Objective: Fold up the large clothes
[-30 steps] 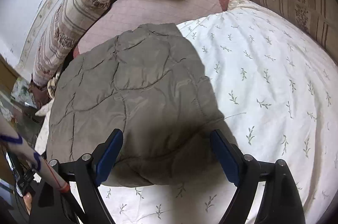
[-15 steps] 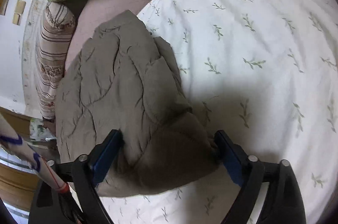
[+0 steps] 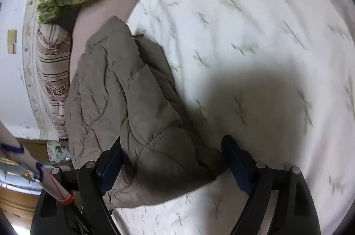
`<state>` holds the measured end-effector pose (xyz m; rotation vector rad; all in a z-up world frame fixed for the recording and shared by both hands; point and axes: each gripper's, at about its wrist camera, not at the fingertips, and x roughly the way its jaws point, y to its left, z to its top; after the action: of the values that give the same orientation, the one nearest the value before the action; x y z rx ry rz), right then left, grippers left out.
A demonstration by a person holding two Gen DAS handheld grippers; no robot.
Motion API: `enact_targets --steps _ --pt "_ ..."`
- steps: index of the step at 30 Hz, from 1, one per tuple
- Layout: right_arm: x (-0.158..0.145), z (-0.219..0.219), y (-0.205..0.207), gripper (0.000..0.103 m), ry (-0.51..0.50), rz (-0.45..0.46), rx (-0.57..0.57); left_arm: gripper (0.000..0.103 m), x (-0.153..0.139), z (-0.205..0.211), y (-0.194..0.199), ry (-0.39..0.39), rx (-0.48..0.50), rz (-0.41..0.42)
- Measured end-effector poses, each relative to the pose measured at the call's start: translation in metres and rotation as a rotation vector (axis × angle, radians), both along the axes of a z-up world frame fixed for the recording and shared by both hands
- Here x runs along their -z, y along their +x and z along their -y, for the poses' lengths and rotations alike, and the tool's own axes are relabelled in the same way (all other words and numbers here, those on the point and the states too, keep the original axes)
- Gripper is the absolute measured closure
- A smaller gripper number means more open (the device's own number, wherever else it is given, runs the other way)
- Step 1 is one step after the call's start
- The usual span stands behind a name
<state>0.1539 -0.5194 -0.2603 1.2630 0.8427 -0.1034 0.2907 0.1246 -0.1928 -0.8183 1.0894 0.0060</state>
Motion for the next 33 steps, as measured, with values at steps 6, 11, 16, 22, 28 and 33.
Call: enact_targets --steps 6,11,16,22,28,33 --pt "-0.021 -0.036 -0.039 0.013 -0.022 0.092 0.015 0.019 -0.011 0.013 -0.046 -0.09 -0.062 0.074" --pt "-0.018 -0.073 -0.024 0.009 0.099 0.169 -0.083 0.01 -0.025 0.046 -0.043 -0.156 0.06 0.147" --pt "-0.031 -0.036 -0.022 0.009 0.078 0.115 -0.016 0.01 -0.023 0.02 -0.034 -0.081 -0.027 0.058" --pt "-0.086 0.004 -0.02 0.007 -0.189 0.162 -0.072 0.01 -0.09 0.017 0.04 0.256 0.093 0.173" --pt "-0.062 0.025 0.091 0.007 -0.133 0.18 -0.276 0.01 -0.035 0.06 0.139 0.2 0.398 0.13" --pt "-0.015 0.035 0.135 0.005 -0.178 0.078 -0.351 0.007 -0.001 0.056 0.174 0.03 0.477 0.059"
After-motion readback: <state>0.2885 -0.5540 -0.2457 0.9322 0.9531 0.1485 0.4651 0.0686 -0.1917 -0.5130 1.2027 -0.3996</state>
